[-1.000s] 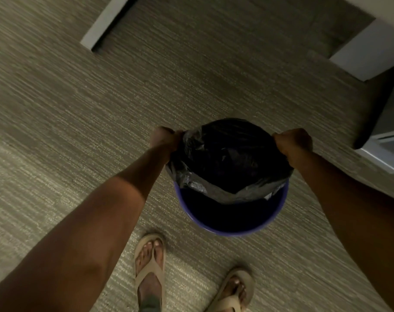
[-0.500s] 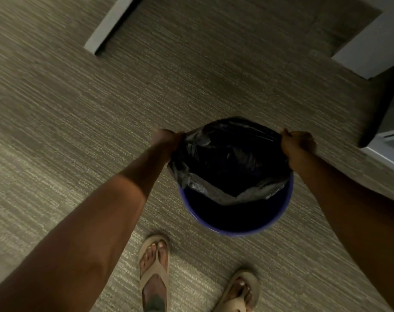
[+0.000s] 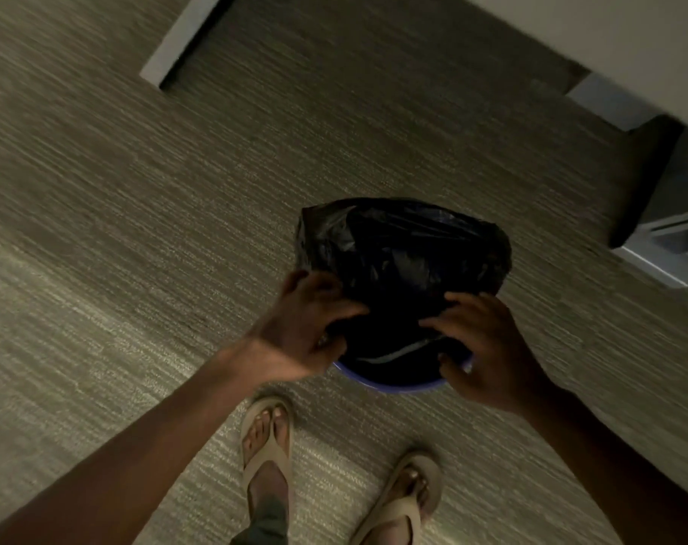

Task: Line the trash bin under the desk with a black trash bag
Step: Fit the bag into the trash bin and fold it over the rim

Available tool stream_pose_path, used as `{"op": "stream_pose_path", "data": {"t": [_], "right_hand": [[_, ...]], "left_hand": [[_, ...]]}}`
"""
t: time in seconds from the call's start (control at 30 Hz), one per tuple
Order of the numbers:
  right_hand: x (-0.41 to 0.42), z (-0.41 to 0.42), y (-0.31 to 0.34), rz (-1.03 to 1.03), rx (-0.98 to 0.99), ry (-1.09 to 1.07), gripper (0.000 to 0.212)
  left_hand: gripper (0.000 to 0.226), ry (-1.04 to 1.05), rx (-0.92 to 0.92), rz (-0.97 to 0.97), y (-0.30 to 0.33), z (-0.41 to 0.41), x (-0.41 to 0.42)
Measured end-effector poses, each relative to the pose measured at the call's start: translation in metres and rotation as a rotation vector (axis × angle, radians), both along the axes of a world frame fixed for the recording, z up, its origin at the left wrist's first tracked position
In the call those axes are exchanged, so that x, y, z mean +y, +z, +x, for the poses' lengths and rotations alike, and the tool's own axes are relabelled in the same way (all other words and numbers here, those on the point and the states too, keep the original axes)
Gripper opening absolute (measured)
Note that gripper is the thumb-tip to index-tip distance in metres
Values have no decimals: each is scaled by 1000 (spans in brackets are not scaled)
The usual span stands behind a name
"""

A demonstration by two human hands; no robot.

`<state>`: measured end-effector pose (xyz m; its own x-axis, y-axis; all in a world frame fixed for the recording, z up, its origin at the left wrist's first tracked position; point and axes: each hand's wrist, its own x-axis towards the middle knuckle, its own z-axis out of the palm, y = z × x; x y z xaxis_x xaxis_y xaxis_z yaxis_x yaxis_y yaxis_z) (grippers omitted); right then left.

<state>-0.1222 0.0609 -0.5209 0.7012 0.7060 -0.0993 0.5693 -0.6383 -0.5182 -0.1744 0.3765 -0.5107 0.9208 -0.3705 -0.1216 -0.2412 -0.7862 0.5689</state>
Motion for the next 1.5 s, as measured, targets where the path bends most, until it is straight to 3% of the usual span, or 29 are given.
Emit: {"op": "stream_pose_path", "data": {"t": [0.1, 0.27, 0.43, 0.6, 0.7, 0.83, 0.9, 1.0, 1.13, 1.23, 1.4, 1.5], "right_hand": [[-21, -18, -7, -40, -112, -7, 22], [-61, -52, -30, -79, -193, 19, 13], [-68, -61, -46, -103, -201, 100, 19], [-68, -64, -54, -229, -211, 52, 26], [-66, -68, -53, -210, -150, 26, 34], [-53, -70, -36, 95, -61, -491, 22], [-40, -65, -28, 134, -21, -739, 26], [-22, -51, -29, 185, 265, -997, 32], [1, -39, -36, 255, 395, -1092, 47], [16, -34, -40, 317, 473, -1227, 51], [20, -11, -54, 235, 544, -1267, 61], [15, -1, -55, 43, 356, -1292, 71]], "left_hand": [[29, -10, -12, 69, -2, -37, 1], [13, 26, 35, 111, -33, -79, 5], [17, 75, 37, 158, -56, -86, 2], [29, 152, -25, 190, -69, -80, 0], [24, 193, -91, 151, -73, -77, 0], [10, 484, -162, -69, -68, -71, -6], [7, 657, -177, -149, -63, -67, -10], [15, 809, -57, -199, -56, -59, -15], [33, 941, 168, -345, -62, -38, -19], [48, 928, 193, -453, -66, -27, -22], [62, 857, 229, -333, -79, 0, -15], [74, 927, 207, -242, -79, 16, -9]]}}
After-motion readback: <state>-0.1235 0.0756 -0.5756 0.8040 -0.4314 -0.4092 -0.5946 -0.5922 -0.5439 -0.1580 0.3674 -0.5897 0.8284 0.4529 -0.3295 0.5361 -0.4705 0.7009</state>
